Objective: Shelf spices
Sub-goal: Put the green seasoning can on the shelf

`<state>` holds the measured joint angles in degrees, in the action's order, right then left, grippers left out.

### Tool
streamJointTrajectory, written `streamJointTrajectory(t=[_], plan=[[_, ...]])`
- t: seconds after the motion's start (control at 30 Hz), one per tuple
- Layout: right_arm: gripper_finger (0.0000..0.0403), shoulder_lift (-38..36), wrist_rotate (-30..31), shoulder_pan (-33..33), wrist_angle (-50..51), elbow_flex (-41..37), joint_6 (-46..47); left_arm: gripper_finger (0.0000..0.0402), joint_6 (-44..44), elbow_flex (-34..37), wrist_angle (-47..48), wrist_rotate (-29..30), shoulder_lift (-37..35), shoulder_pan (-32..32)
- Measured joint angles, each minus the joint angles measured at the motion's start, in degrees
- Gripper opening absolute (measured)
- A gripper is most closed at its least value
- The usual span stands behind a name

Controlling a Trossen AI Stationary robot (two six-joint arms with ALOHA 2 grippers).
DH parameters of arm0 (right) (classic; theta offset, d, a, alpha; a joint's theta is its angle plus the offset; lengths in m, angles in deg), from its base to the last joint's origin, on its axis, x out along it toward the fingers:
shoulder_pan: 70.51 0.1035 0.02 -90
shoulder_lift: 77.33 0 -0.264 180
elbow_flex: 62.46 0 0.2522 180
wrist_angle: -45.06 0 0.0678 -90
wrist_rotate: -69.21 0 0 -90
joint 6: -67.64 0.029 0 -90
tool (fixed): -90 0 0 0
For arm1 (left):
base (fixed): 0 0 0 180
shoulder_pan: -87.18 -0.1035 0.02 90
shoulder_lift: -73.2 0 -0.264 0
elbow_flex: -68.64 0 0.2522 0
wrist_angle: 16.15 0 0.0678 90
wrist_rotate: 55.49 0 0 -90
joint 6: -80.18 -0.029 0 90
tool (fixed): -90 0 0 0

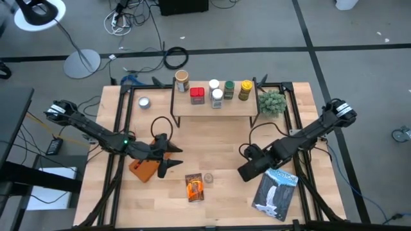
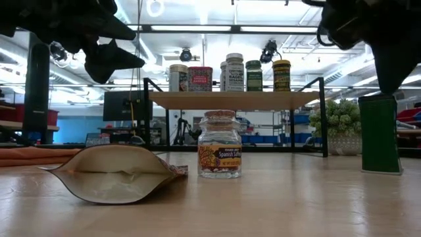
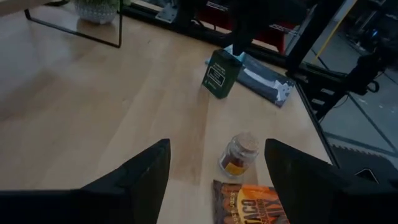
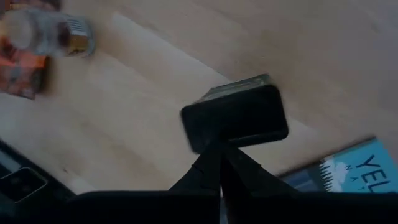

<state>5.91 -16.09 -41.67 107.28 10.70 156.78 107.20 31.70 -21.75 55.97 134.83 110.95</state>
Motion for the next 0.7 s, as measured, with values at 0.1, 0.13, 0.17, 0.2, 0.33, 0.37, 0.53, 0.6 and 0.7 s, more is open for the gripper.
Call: streamJointTrajectory(t=[0.1, 0.13, 0.17, 0.2, 0.33, 0.37, 0.53, 0.6, 0.7], plan=[[0.0000, 0.00, 2.55, 0.51, -0.58, 0.82, 0.93, 0.0266, -0.04, 0.00, 1.94, 0.00, 0.00, 0.00], [0.0000, 0.02, 3.37, 0.47, -0.58, 0.80, 1.17, 0.0266, -0.19, 0.00, 2.06, -0.02, 0.02, 0.00], [0.0000, 0.06, 3.98, 0.44, -0.70, 0.80, 1.17, 0.0266, -0.77, 0.00, 2.06, -0.01, 0.02, 0.00], [0.0000, 0.28, 4.26, 0.41, -1.04, 0.80, 1.05, 0.0266, -1.22, 0.00, 2.06, -0.02, 0.00, 0.00], [0.0000, 2.34, 3.25, 0.44, -4.39, 0.78, -0.12, 0.0266, -1.45, 0.00, 2.31, -0.02, 0.00, 0.00], [0.0000, 3.04, 2.15, 0.44, -6.27, 0.78, -1.24, 0.0266, -1.53, 0.00, 2.41, -0.02, 0.00, 0.00], [0.0000, 7.02, -1.61, 0.44, -7.15, 0.79, -2.65, 0.0266, -1.57, 0.00, 2.58, -0.02, 0.00, 0.00], [0.0000, 7.70, -1.90, 0.76, -2.09, 0.82, -0.65, 0.0266, -1.57, 0.00, 2.58, -0.02, 0.00, 0.00], [0.0000, 7.80, 0.11, 2.22, 10.31, 0.78, 5.91, 0.0266, -1.55, 0.00, 2.59, -0.02, 0.00, 0.00]])
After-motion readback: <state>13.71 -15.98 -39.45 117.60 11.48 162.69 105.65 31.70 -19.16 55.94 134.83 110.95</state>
